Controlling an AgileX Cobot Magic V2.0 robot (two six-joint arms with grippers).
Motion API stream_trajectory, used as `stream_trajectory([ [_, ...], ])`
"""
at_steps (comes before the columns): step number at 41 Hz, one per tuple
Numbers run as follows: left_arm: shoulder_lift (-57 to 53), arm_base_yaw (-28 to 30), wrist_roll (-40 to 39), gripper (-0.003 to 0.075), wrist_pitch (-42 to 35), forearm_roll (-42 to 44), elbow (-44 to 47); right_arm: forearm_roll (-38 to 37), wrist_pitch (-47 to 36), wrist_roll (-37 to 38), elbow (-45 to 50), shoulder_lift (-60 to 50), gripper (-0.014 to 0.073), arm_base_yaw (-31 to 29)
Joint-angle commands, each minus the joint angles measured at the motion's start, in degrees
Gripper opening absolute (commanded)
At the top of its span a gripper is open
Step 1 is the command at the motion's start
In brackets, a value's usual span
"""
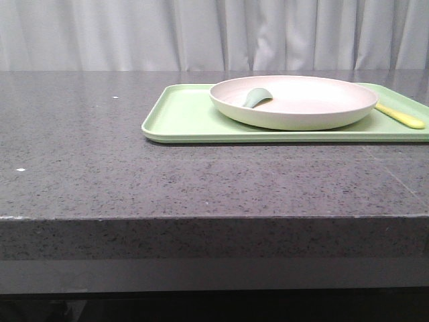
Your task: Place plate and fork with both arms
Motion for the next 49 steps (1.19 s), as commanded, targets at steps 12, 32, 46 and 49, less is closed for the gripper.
stream_trajectory([
  [12,0.4,0.2,-0.7,-0.0018,-4.8,0.0,-1.6,-0.7,-4.3,-0.6,-1.4,-0.5,-0.0117,0.0],
  [32,-4.5,1.9,-0.6,-0.0018,-4.7,0.0,4.5,-0.7,-4.3,-0.6,-1.4,-0.5,-0.0117,0.0],
  [46,-18.4,12.5,-0.6,-0.0018,-5.5,0.0,17.1,-0.7,-4.3,-0.6,-1.4,-0.5,-0.0117,0.0],
  [49,-18.3,13.4,-0.6,-0.0018,-5.6,0.0,18.8,-0.7,-4.3,-0.6,-1.4,-0.5,-0.0117,0.0],
])
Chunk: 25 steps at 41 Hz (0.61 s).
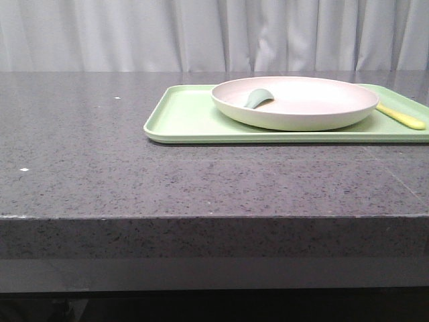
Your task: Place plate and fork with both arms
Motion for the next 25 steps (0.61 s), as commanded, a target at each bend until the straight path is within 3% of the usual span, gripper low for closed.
stream_trajectory([
  [1,-0.9,0.9,-0.6,-0.0018,-5.5,0.0,0.2,-0.7,-4.4,-0.5,-1.4,-0.5,-0.0117,0.0],
  [8,-1.3,0.9,-0.6,-0.0018,-8.4,0.0,4.5,-0.7,-4.5,-0.5,-1.4,-0.5,-0.0117,0.0],
  [25,-1.3,0.9,-0.6,-0.0018,-7.3,0.0,4.4,-0.7,-4.4,-0.5,-1.4,-0.5,-0.0118,0.0],
])
